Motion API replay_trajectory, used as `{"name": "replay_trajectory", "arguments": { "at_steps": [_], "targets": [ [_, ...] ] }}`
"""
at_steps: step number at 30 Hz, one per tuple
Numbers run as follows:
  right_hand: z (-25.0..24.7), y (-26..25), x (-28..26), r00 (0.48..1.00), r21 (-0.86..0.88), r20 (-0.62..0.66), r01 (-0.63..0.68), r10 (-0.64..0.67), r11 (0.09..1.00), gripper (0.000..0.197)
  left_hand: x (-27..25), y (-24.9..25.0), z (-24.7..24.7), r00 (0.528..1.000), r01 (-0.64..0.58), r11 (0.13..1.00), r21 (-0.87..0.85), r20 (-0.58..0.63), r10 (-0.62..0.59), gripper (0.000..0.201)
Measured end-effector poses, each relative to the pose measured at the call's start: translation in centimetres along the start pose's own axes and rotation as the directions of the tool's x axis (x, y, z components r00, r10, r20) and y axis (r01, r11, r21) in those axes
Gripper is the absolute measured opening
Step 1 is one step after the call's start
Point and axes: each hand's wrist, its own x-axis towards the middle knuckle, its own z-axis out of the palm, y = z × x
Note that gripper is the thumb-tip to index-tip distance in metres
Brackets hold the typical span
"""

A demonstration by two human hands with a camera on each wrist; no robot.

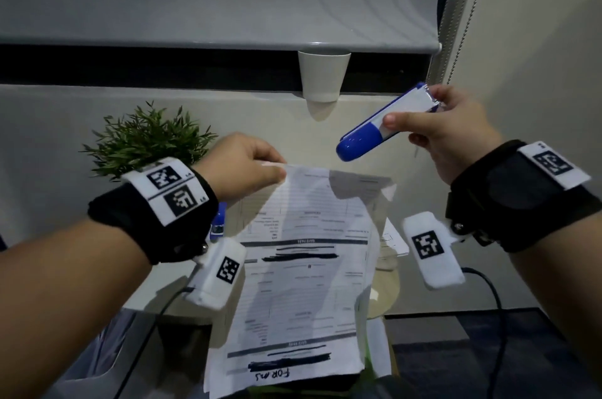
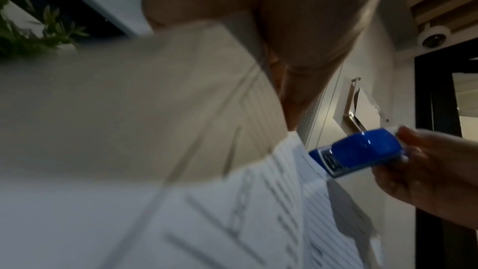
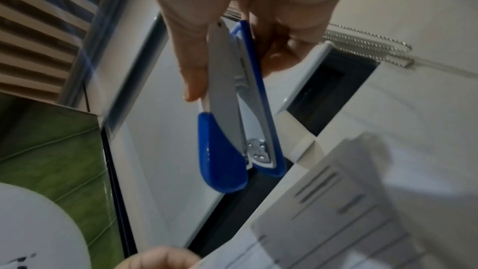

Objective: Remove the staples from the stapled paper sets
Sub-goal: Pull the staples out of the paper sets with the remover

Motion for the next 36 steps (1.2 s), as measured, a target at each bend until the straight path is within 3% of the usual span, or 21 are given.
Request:
{"name": "replay_trajectory", "arguments": {
  "at_steps": [3, 6, 7, 10, 12, 13, 15, 17, 20, 24, 28, 31, 36],
  "targets": [
    [0.8, 1.1, -0.7, 0.985, 0.152, 0.048, -0.17, 0.165, 0.974, 0.025, -0.6, 0.0, 1.6, 1.0, 0.0, 1.0, -0.008, -0.015, 0.0, 0.008],
    [1.6, 2.3, -1.4, 0.935, 0.327, 0.16, -0.351, 0.315, 0.877, 0.007, -0.7, 0.3, 2.8, 1.0, 0.007, 1.0, 0.007, -0.02, -0.007, 0.005],
    [1.9, 2.5, -1.4, 0.919, 0.399, 0.179, -0.394, 0.351, 0.828, 0.007, -0.8, 0.4, 3.0, 1.0, 0.013, 1.0, -0.002, -0.021, -0.013, 0.005],
    [2.2, 2.7, -1.1, 0.859, 0.602, 0.201, -0.487, 0.47, 0.633, 0.029, -1.0, 0.3, 3.4, 0.999, 0.032, 0.999, -0.029, -0.028, -0.033, 0.005],
    [2.4, 2.6, -1.0, 0.842, 0.624, 0.148, -0.486, 0.518, 0.612, 0.034, -1.1, 0.1, 3.4, 0.998, 0.043, 0.998, -0.04, -0.042, -0.045, 0.005],
    [2.6, 2.7, -0.9, 0.856, 0.609, 0.086, -0.45, 0.51, 0.654, 0.032, -1.2, -0.1, 3.5, 0.998, 0.044, 0.998, -0.046, -0.048, -0.047, 0.005],
    [3.2, 2.8, -0.8, 0.898, 0.52, -0.053, -0.349, 0.437, 0.78, 0.035, -1.4, -0.2, 3.7, 0.998, 0.035, 0.999, -0.041, -0.053, -0.037, 0.006],
    [3.7, 3.1, -0.8, 0.932, 0.343, -0.169, -0.248, 0.32, 0.906, 0.05, -1.7, -0.1, 3.9, 0.999, 0.013, 0.999, -0.042, -0.049, -0.015, 0.006],
    [4.3, 3.3, -1.5, 0.974, 0.141, -0.203, -0.067, 0.095, 0.988, 0.046, -2.1, 0.1, 4.2, 0.998, -0.033, 0.997, -0.064, -0.051, 0.029, 0.011],
    [4.5, 3.7, -2.7, 0.983, -0.01, -0.121, 0.135, -0.136, 0.991, 0.05, -2.4, 0.3, 4.4, 0.995, -0.07, 0.995, -0.068, -0.082, 0.064, 0.022],
    [4.1, 3.6, -3.5, 0.958, -0.139, -0.081, 0.262, -0.275, 0.955, 0.035, -2.7, 0.1, 4.3, 0.992, -0.066, 0.993, -0.101, -0.114, 0.054, 0.019],
    [3.7, 3.9, -3.5, 0.948, -0.147, -0.11, 0.282, -0.299, 0.948, 0.038, -2.9, 0.1, 4.2, 0.988, -0.07, 0.993, -0.094, -0.144, 0.056, 0.016],
    [3.7, 4.0, -3.4, 0.942, -0.174, -0.129, 0.287, -0.311, 0.942, 0.039, -3.8, 0.7, 4.4, 0.989, -0.129, 0.987, -0.093, -0.086, 0.121, 0.016]
  ]
}}
